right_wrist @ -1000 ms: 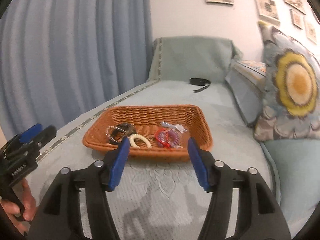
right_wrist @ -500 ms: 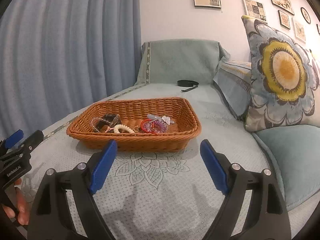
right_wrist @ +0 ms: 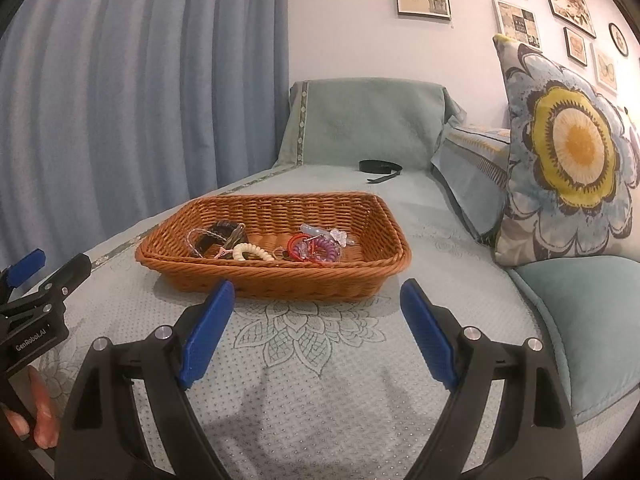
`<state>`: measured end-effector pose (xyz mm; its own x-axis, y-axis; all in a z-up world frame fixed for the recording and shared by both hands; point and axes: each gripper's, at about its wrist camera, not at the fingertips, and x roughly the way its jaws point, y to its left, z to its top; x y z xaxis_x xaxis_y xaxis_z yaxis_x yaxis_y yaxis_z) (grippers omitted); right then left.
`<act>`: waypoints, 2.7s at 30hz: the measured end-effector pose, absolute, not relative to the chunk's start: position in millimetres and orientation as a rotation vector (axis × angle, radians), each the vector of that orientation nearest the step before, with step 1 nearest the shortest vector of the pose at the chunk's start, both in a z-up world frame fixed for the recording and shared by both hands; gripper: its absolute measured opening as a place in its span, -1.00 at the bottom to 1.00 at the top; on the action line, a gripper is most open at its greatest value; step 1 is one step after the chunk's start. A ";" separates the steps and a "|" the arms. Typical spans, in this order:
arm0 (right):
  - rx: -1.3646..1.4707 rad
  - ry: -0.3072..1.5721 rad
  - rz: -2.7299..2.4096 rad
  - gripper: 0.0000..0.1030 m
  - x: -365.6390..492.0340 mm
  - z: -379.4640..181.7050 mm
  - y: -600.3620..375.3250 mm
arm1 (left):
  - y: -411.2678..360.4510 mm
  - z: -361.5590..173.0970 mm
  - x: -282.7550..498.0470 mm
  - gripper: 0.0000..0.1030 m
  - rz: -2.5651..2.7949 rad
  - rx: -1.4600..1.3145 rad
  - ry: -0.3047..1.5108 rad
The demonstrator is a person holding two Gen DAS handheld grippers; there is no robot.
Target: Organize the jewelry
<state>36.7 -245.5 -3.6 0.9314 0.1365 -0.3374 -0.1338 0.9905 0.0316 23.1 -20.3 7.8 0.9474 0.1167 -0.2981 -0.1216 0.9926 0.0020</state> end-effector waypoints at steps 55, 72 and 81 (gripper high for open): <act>-0.012 0.332 0.150 0.57 31.7 -2.9 -240.2 | -16.3 7.3 27.8 0.85 0.140 -0.036 0.331; -0.005 0.338 0.153 0.57 34.1 -3.7 -241.2 | -16.9 7.0 28.0 0.85 0.139 -0.035 0.329; -0.005 0.341 0.156 0.57 34.8 -3.7 -241.1 | -18.7 7.0 27.8 0.85 0.140 -0.027 0.319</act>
